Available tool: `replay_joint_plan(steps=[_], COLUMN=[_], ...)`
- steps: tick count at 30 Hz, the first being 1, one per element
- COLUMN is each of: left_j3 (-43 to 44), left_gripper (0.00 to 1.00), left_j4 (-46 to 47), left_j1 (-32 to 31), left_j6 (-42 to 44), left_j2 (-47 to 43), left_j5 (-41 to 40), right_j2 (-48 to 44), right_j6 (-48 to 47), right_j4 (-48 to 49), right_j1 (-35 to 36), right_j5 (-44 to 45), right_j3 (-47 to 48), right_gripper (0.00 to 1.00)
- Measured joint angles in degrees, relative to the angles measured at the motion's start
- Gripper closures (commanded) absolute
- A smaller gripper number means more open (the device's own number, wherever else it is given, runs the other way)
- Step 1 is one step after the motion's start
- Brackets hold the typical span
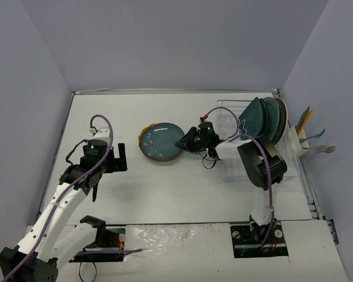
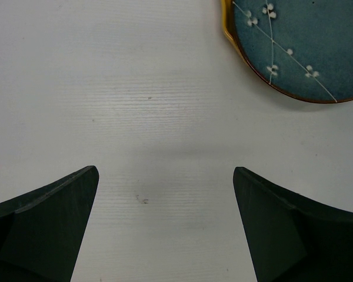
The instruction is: Load the plates into the dish rack
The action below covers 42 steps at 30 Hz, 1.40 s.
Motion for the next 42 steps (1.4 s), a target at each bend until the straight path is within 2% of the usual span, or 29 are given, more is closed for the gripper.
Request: replay_joint_plan(steps=[2, 12, 20, 26, 30, 34, 38, 42], left_j3=[0.0, 0.0, 0.0, 0.0, 0.0, 0.0, 0.0, 0.0], left_gripper=[0.03, 0.03, 0.03, 0.03, 0.03, 0.03, 0.03, 0.03], left_j4=[0.0, 0.0, 0.0, -0.1, -0.1, -0.1, -0.1, -0.1], left_j1=[0.0, 0.0, 0.0, 0.2, 0.5, 1.2, 2.4, 3.0], left_j6=[0.0, 0.0, 0.0, 0.2, 0.5, 0.8, 0.9, 1.1], left_j2=[0.0, 0.0, -0.2, -0.3, -0.2, -0.1, 0.3, 0.4], left_j5=[0.0, -0.3, -1.1, -1.6, -2.4, -2.4, -1.9, -1.6], right_j2=[-0.1, -2.6, -9.4, -19.5, -26.8, -31.6, -33.6, -32.7], right_j6=[0.6, -0.8, -10.9, -22.8, -33.3, -44.1, -53.7, -60.5], right_j4=[0.2, -4.6, -22.1, -37.0, -45.7, -52.4, -56.9, -60.5], right_j1=[-0.1, -0.5, -1.1, -5.0, -10.7, -15.0, -16.1, -16.1], right_j5=[-0.4, -0.1, 0.7, 2.4, 8.9, 20.5, 31.4, 38.4], right_j3=[0.3, 2.5, 11.4, 21.2, 27.4, 31.5, 32.2, 32.2], right_gripper=[1.00, 1.00, 1.00, 1.00, 1.00, 1.00, 1.00, 1.00])
